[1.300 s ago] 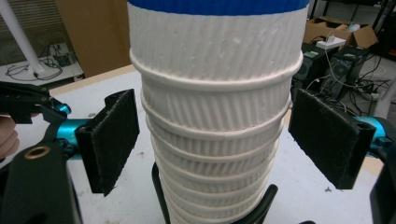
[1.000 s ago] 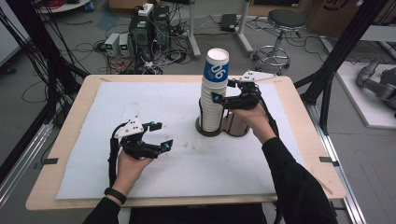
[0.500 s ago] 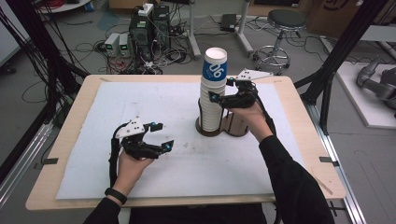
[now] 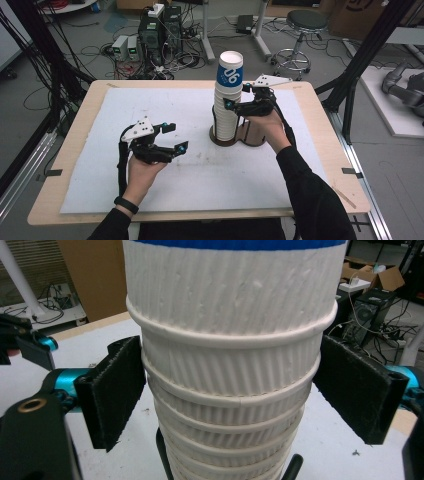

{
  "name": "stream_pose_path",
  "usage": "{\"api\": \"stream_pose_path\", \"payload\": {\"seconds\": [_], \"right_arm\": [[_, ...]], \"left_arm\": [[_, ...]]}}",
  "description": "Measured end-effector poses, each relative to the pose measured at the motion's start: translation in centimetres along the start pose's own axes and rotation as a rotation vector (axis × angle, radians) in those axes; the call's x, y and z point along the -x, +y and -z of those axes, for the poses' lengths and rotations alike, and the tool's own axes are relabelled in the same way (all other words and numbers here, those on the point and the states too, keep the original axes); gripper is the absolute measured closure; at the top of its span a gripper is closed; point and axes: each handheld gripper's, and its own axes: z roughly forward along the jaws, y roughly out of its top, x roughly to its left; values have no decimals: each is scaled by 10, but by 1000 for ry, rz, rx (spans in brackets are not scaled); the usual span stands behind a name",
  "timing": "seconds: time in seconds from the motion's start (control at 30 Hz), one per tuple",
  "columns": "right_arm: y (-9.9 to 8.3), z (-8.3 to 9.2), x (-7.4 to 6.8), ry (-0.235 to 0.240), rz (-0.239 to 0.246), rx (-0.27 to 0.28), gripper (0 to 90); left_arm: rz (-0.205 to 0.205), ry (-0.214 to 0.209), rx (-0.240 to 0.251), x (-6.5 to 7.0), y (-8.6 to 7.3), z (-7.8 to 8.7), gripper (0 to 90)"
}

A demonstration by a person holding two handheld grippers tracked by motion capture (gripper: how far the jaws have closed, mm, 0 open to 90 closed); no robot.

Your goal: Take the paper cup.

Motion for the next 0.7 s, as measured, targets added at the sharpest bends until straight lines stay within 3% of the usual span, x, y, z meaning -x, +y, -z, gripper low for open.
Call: {"api": "stream_pose_path", "payload": {"seconds": [0.33, 0.4, 0.7], "right_arm": [[0, 1, 0, 4, 1, 1, 143], [0, 1, 0, 3, 2, 1, 143], [-1, 2, 0, 1, 5, 4, 143]], "left_arm": [[10, 10, 28, -6, 42, -15, 172], [3, 16, 38, -9, 60, -21, 172], [-15, 11, 65, -16, 106, -43, 170]]}}
